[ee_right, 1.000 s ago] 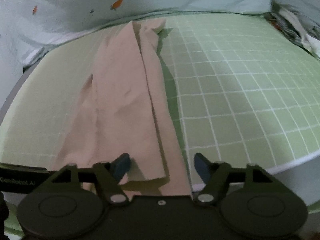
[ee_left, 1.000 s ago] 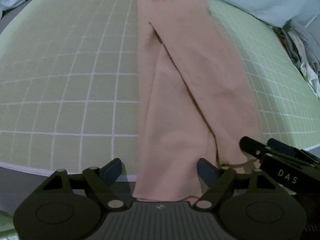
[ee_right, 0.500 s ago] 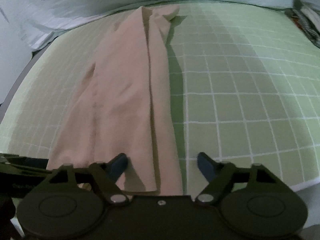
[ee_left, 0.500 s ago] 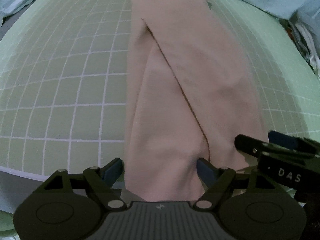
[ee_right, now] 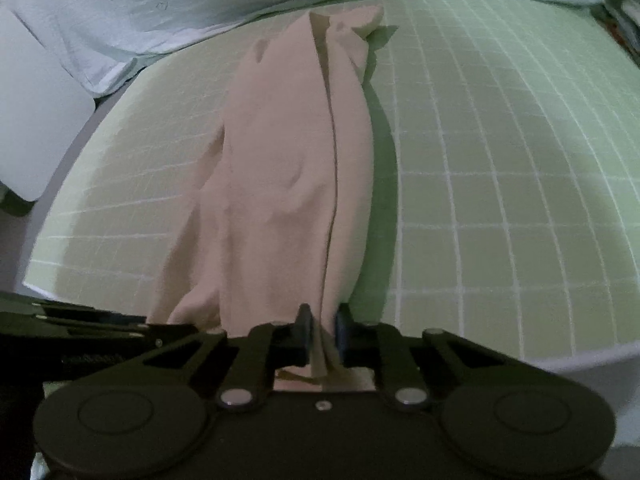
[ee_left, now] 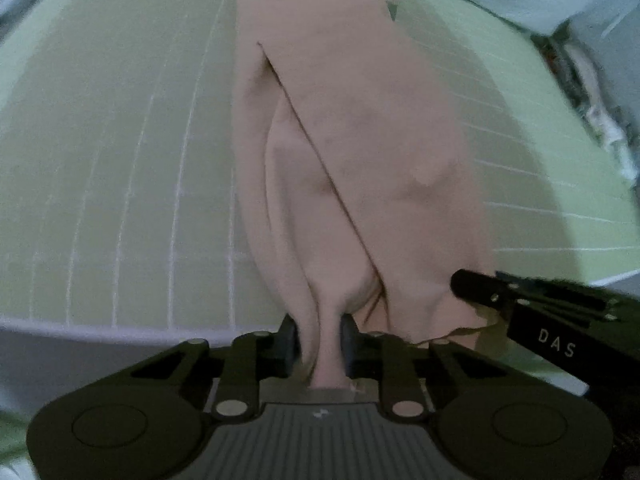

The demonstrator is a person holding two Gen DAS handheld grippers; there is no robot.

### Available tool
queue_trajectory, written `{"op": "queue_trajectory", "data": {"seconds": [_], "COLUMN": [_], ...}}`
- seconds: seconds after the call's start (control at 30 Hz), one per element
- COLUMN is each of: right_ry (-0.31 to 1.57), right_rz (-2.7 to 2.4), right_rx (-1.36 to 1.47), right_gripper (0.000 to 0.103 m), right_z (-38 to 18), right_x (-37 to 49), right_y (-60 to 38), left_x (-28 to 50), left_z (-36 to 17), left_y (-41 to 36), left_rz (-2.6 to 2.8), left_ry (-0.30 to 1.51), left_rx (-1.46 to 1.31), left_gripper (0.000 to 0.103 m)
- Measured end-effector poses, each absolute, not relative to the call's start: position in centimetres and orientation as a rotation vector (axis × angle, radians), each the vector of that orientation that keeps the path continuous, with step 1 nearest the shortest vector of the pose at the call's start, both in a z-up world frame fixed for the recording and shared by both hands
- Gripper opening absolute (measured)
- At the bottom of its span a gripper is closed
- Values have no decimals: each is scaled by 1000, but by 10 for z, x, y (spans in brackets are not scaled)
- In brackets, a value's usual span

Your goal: Fold clothes

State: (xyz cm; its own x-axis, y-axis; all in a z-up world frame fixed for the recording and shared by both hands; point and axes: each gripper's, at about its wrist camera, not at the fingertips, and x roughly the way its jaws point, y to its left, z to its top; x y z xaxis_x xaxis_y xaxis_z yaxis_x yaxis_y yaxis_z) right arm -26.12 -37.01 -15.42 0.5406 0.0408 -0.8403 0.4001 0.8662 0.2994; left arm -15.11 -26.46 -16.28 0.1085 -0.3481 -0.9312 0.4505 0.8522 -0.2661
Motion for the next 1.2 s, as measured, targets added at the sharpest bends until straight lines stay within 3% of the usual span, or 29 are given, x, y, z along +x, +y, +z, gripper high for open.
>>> {"op": "queue_trajectory", "data": {"seconds": [0.3, 0.57, 0.8, 1.0, 1.2], "right_ry": [842, 649, 589, 587, 663], "right_rz": [-150, -103, -72, -62, -80], "right_rx": [595, 734, 734, 739, 785], "right_gripper": [10, 9, 9, 9, 9], "right_z": [-86, -49, -35, -35, -66], "right_x": [-285, -248, -200, -156, -88], "right_y": [-390, -435, -463, -493, -530], "left_x": [-132, -109, -66, -17, 50], "left_z": [-104, -48, -22, -20, -53], "left_y": [-227, -247, -260, -272, -300], "left_rz": [-641, -687, -657, -638, -579], "left_ry": [1314, 1165, 1093, 1073, 1135], "left_rx": [-203, -339, -366, -399, -381], "left_gripper": [23, 22, 22, 23, 23]}}
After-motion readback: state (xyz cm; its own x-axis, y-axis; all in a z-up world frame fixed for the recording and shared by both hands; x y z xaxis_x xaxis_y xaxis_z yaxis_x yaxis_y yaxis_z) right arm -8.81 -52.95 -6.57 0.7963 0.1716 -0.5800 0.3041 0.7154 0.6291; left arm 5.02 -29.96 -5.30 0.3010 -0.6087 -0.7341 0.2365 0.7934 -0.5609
